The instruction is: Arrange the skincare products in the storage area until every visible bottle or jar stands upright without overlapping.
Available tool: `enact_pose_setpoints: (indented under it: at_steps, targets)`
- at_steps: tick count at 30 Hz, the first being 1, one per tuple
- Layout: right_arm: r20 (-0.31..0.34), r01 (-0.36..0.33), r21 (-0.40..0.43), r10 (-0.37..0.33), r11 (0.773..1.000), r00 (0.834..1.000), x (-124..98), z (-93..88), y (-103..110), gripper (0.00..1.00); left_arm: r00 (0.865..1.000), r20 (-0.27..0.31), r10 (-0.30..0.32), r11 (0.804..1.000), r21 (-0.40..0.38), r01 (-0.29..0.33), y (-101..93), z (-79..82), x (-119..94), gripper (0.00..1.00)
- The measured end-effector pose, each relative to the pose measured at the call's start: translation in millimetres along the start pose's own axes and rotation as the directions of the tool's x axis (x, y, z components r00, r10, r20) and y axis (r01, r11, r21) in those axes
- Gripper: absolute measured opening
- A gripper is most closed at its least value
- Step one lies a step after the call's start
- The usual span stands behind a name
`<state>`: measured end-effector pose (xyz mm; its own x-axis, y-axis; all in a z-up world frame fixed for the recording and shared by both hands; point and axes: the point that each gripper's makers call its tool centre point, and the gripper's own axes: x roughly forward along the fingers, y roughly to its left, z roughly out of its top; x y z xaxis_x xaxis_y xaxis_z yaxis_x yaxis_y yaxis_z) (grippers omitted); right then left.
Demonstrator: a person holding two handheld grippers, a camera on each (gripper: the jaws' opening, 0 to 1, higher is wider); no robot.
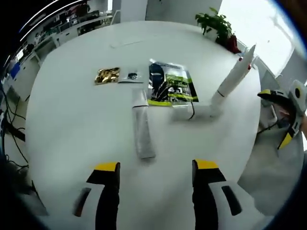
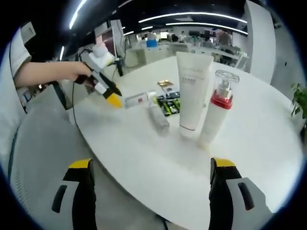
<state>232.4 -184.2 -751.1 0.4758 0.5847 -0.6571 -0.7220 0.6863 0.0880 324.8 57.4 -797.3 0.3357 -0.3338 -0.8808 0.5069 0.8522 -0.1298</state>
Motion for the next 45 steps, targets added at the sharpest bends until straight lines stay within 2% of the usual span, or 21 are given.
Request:
enact_pose_setpoints:
  at_steps: [4,10,13,17,26,38,43,45]
  targets:
    - [-0.007,0.002,-0.009,-0.002,1.000,1.000,0,-0.4,0,1.00,1.000,-0.021,0.011,0.999,0.042,-0.010,9.4,10.0,6,0.54]
    - [-0.007,0.006,-0.001,-0.006,1.000,1.000,-1,-1.0,-1,0.99,0.998,-0.064,0.019,0.998,0.069,-0.014,8.6,14.3,11,0.50]
    - [-0.005,0.009,0.003,-0.009,1.000,1.000,-1,-1.0,-2,0.99,0.995,-0.089,0.034,0.993,0.120,-0.024,11.4,17.7,17,0.50]
    - [-0.006,0.011,0.007,-0.011,1.000,1.000,-1,-1.0,-2,0.99,0.992,-0.118,0.037,0.989,0.147,-0.020,13.0,23.7,22,0.47]
    - [-0.004,0.022,0.014,-0.022,1.000,1.000,-1,-0.9,-5,0.99,0.972,-0.228,0.055,0.981,0.195,-0.009,21.1,29.0,34,0.42]
    - [-0.017,0.024,0.012,-0.024,1.000,1.000,-1,-2.3,-4,0.99,0.959,-0.275,0.069,0.970,0.245,0.000,23.1,38.2,48,0.36]
    - [-0.021,0.026,0.012,-0.026,1.000,0.999,-1,-3.0,-5,0.98,0.951,-0.300,0.078,0.961,0.276,0.008,22.3,34.7,51,0.34]
    - [-0.022,0.025,0.013,-0.025,1.000,0.999,-1,-3.1,-5,0.98,0.949,-0.305,0.085,0.958,0.286,0.006,23.3,33.3,52,0.30]
